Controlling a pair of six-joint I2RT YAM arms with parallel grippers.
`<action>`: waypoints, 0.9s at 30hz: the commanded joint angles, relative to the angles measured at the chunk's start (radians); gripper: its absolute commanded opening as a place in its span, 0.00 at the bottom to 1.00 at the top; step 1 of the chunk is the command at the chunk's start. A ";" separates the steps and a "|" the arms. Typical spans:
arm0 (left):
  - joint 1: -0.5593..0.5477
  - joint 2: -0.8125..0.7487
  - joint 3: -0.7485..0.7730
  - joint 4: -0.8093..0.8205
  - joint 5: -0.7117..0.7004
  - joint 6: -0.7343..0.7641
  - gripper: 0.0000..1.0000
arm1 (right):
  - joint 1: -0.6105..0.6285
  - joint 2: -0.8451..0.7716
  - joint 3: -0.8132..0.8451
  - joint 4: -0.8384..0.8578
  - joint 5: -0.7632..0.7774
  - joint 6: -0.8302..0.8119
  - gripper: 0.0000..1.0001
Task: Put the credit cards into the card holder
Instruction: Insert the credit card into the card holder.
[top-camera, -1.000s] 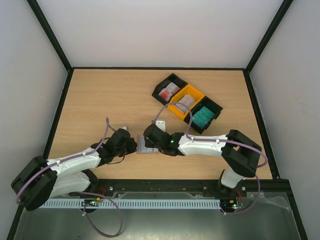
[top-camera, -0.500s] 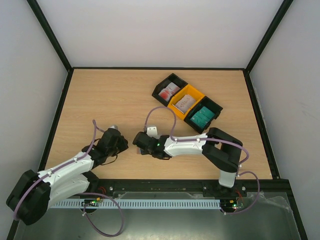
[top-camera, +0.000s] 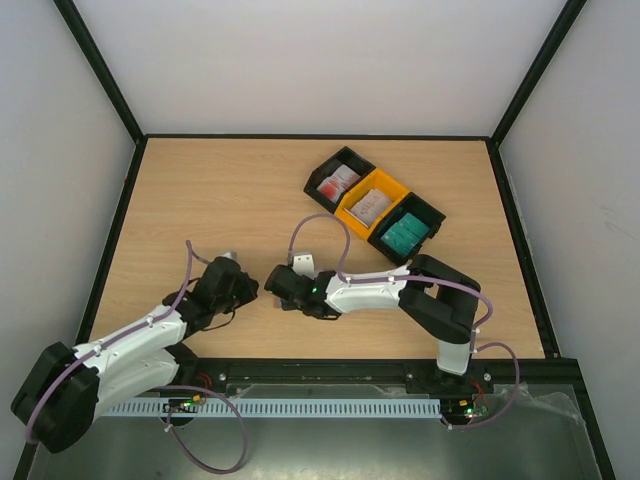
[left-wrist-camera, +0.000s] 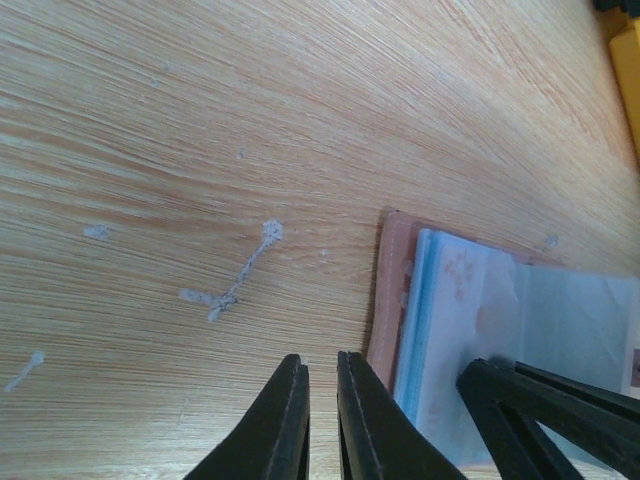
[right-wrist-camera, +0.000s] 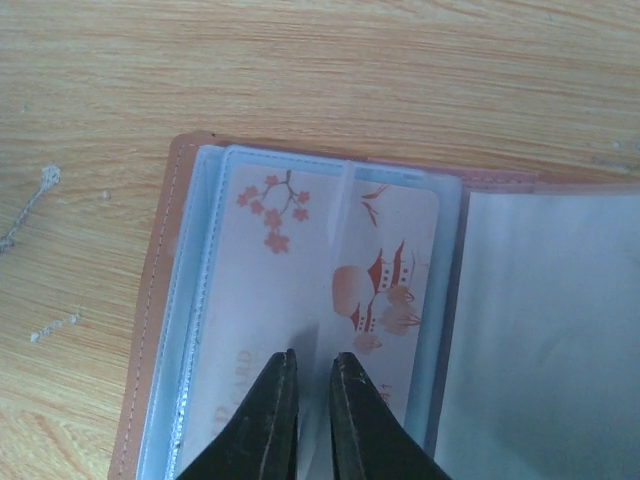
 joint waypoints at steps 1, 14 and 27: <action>0.006 -0.023 -0.018 0.009 0.027 0.014 0.13 | 0.006 0.016 0.015 -0.007 0.034 0.013 0.05; 0.008 -0.032 -0.067 0.234 0.272 0.006 0.45 | 0.003 -0.132 -0.111 0.139 0.041 0.070 0.02; 0.008 0.105 -0.088 0.441 0.392 -0.014 0.52 | -0.006 -0.154 -0.155 0.179 0.017 0.092 0.02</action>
